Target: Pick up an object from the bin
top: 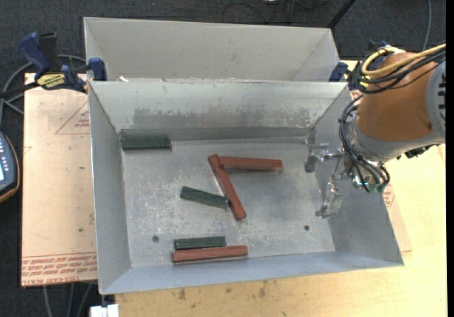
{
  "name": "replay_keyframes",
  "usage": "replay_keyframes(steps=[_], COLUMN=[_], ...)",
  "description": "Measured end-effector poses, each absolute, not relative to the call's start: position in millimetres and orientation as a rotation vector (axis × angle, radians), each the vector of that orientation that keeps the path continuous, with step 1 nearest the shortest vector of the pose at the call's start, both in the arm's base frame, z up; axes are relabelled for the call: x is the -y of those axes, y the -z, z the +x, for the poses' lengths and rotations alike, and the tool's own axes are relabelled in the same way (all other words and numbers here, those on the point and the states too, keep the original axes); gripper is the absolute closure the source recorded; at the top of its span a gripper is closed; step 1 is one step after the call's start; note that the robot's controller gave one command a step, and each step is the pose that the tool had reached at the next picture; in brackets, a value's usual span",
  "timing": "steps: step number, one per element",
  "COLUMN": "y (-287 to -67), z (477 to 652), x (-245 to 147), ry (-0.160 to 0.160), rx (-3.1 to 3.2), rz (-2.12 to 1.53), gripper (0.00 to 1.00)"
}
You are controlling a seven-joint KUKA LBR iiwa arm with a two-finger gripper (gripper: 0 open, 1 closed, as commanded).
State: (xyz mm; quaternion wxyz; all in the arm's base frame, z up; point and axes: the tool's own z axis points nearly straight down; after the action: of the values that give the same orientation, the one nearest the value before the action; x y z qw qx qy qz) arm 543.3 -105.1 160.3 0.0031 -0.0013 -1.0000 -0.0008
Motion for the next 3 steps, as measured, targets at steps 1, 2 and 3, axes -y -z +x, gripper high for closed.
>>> replay_keyframes(steps=[1, 2, 3], y=[-67, -169, -69], z=[613.8, 599.8, 642.0], x=[93, 102, 63], ry=[0.002, -0.003, 0.004], rx=[3.138, 3.146, 3.13], rz=[0.214, 0.203, 0.284], gripper=[0.0, 0.0, 0.0])
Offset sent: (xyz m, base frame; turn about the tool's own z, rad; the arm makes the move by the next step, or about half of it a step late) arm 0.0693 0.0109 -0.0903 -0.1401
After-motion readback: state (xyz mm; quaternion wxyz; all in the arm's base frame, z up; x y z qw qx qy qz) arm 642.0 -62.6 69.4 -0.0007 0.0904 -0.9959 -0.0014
